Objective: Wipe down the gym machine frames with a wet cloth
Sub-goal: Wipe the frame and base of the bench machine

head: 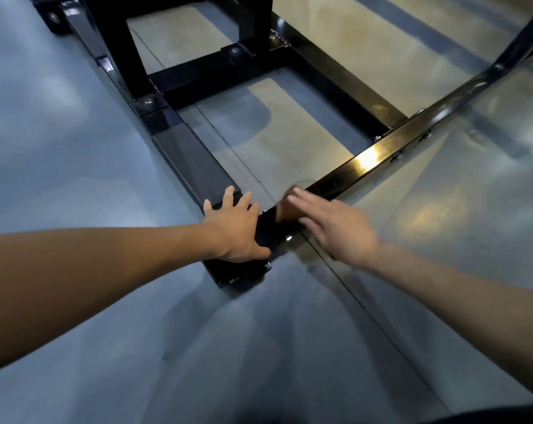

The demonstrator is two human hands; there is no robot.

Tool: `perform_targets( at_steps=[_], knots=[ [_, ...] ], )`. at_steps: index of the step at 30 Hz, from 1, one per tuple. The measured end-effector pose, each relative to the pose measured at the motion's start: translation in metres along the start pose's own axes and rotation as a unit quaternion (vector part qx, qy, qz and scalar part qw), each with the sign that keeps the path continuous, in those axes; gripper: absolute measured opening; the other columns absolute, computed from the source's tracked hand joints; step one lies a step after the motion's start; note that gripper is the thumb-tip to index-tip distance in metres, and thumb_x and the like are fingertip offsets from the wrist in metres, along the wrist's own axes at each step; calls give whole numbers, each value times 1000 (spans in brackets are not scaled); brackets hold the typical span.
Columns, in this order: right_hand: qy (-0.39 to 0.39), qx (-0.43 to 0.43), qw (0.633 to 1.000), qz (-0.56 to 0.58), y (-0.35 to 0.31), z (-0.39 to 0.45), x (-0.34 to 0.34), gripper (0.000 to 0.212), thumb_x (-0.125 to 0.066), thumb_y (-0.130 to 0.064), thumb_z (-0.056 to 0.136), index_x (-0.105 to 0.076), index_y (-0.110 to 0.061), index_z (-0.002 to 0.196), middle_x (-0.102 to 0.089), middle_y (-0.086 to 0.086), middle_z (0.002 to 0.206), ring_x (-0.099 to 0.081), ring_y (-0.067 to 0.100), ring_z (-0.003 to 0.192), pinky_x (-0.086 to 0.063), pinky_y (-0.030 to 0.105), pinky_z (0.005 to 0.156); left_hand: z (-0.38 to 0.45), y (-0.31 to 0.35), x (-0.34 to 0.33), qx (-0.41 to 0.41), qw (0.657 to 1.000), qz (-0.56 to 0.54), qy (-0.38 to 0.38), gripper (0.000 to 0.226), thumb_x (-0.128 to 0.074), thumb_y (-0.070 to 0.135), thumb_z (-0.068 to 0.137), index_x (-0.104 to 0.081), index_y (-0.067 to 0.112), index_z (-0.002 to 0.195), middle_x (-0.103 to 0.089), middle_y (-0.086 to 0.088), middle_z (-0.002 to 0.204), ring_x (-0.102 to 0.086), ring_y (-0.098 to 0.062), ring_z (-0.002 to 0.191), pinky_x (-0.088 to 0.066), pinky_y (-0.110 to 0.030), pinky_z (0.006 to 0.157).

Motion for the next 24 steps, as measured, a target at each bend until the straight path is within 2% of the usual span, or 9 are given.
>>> perform_targets(
  at_steps=[3,5,7,9,13,17,20,22,24],
  knots=[
    [9,-150,989,13,65,8,15,51,-36,-48,108,-41,-36,157,-34,-17,165,-65,33,119,-56,48,94,-3,-2,-1,-7,1000,6,-1,99,-56,77,84,-21,24,160,-1,-3,170,14,-38,155,-10,-74,117],
    [13,-190,982,-5,69,12,18,51,-34,-47,109,-41,-32,157,-34,-13,166,-64,36,123,-55,50,97,-3,0,0,-8,1000,4,-5,96,-55,77,85,-22,28,160,-2,-4,170,15,-39,154,-9,-75,117],
    [21,-186,982,16,45,9,13,50,-38,-44,110,-43,-28,156,-36,-9,166,-64,36,122,-56,49,97,-3,0,2,-10,1000,2,-4,95,-55,80,84,-25,31,160,-5,-5,170,13,-39,155,-10,-75,117],
    [36,-112,991,59,4,-1,4,48,-44,-41,108,-49,-26,153,-41,-7,163,-68,33,116,-58,47,93,-3,-1,3,-13,1000,5,-1,97,-54,84,81,-26,34,159,-8,-4,169,11,-38,155,-13,-74,118],
    [1,43,998,42,-26,-16,-15,50,-39,-48,105,-45,-39,154,-36,-21,163,-68,27,90,-60,41,68,-3,-2,6,-16,1000,11,2,97,-53,87,77,-29,38,157,-15,-4,167,5,-38,154,-17,-73,117],
    [27,-87,994,65,48,6,13,49,-40,-45,108,-42,-37,156,-37,-17,164,-60,28,129,-51,41,104,-5,-1,9,-16,1000,16,1,97,-53,87,78,-28,37,158,-19,-3,165,3,-37,154,-19,-72,117],
    [30,-217,973,76,85,21,26,47,-44,-41,109,-46,-31,155,-50,-6,157,-54,29,136,-45,39,105,-8,-1,10,-13,1000,18,6,96,-52,86,79,-28,36,158,-19,-4,165,3,-37,154,-20,-71,117],
    [39,-228,970,79,62,22,25,47,-46,-41,108,-48,-29,153,-50,-7,157,-55,28,136,-45,40,107,-7,0,10,-14,1000,18,6,95,-52,86,80,-28,37,158,-19,-3,165,3,-37,154,-21,-70,117],
    [38,-158,980,112,16,13,9,47,-48,-42,106,-51,-29,152,-47,-10,159,-56,22,136,-47,38,110,-6,0,9,-14,1000,17,10,94,-52,86,79,-29,39,157,-20,-3,165,2,-36,154,-21,-70,116]
  ],
)
Point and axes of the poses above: each hand's wrist, its own z-axis towards the middle knuckle, its own x-axis out of the back of the hand, y = z × x, the point moved 5 cm from there along z, towards the middle knuckle
